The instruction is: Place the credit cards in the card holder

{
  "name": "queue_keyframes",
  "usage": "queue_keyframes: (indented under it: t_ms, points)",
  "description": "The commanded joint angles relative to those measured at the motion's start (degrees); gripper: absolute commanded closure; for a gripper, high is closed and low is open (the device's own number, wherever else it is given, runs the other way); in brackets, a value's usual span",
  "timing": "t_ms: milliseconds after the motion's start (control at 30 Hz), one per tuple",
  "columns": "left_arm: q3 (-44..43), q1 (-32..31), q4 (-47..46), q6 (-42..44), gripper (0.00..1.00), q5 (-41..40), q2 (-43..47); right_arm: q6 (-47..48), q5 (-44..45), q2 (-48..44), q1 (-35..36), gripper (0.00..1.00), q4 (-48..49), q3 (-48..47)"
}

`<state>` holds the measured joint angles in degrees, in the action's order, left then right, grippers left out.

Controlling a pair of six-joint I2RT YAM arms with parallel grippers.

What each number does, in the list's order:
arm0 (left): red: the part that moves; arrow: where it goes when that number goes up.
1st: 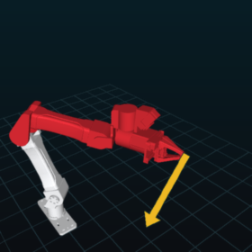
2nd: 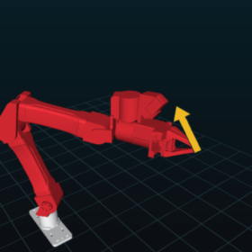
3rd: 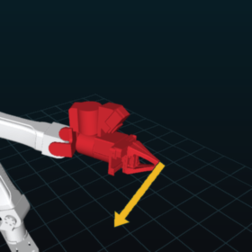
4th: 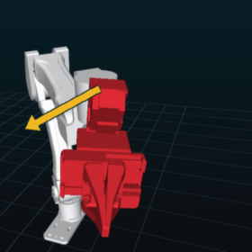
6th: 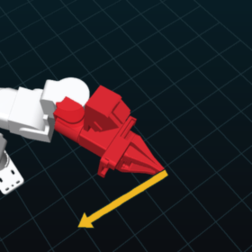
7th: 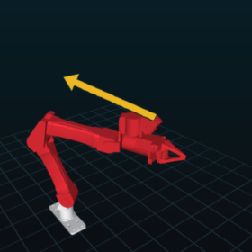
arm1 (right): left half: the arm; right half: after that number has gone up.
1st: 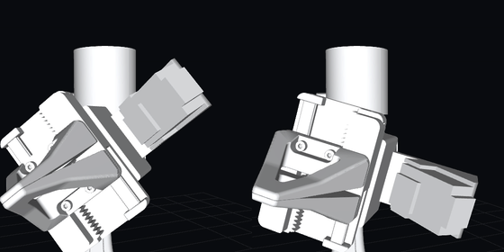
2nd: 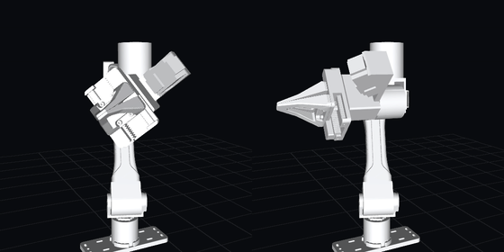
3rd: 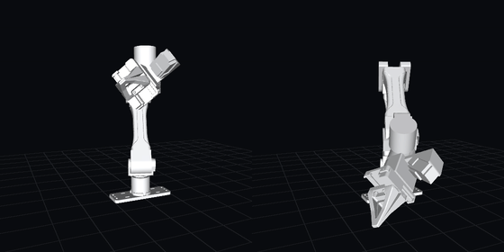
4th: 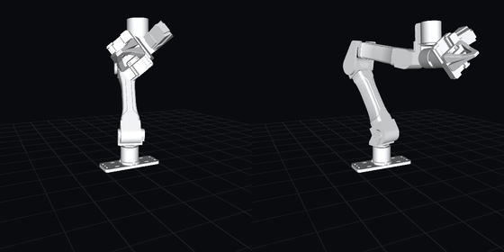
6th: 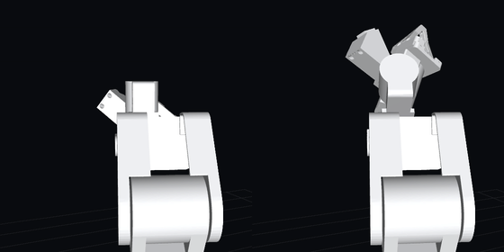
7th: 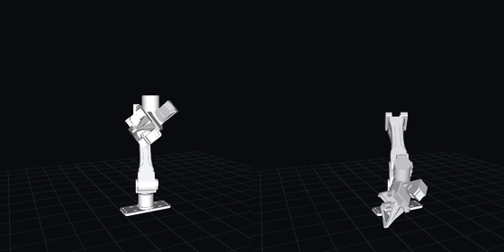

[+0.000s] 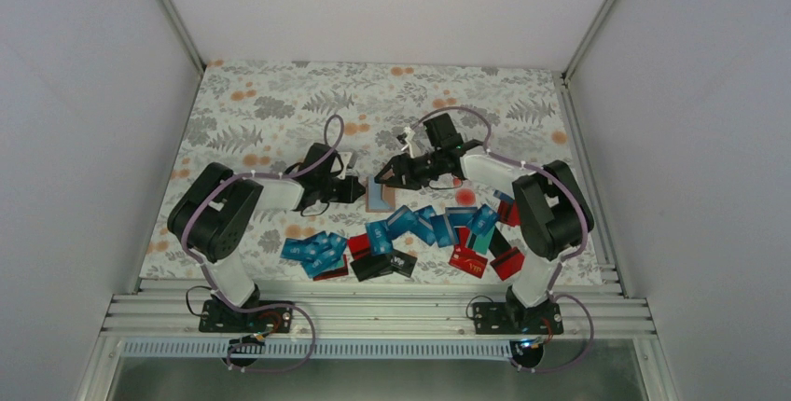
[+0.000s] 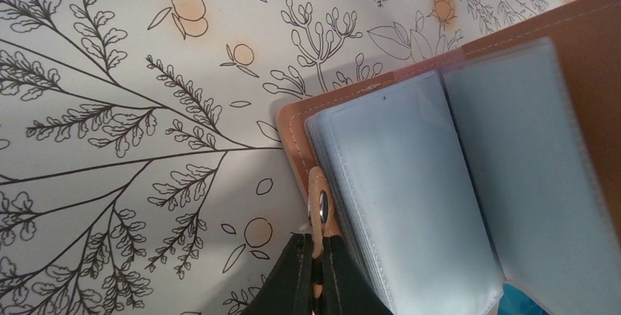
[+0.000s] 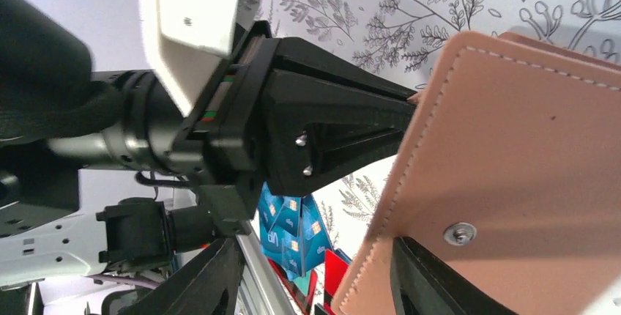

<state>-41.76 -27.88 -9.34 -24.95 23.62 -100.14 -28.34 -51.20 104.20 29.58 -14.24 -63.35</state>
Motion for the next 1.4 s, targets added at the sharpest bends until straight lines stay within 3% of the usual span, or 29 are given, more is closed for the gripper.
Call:
queue_keyframes:
  t_ms: [0,333,667,1033,1367]
  points:
    - [-0.7,-0.3,-1.2,-0.4,0.98,0.9,-0.9,-1.0,-0.6,5.5,1.9,0.47,3.3,-2.2]
    - [1.8,-0.1,-3.2,-2.2,0.98,0.7,0.9,1.3,8.3,12.8,1.8,0.53,0.5,-7.0]
    - [14.3,2.7,-14.9,-11.5,0.98,-2.8,11.0,1.3,13.8,14.4,1.2,0.54,-0.9,-3.5]
    - [16.0,2.9,-22.5,-6.8,0.95,4.0,10.7,2.1,9.8,14.9,1.4,0.54,-0.1,-4.7]
    - [13.1,2.9,-21.7,0.4,0.91,10.0,6.7,4.2,1.0,15.0,2.9,0.53,1.0,-7.5]
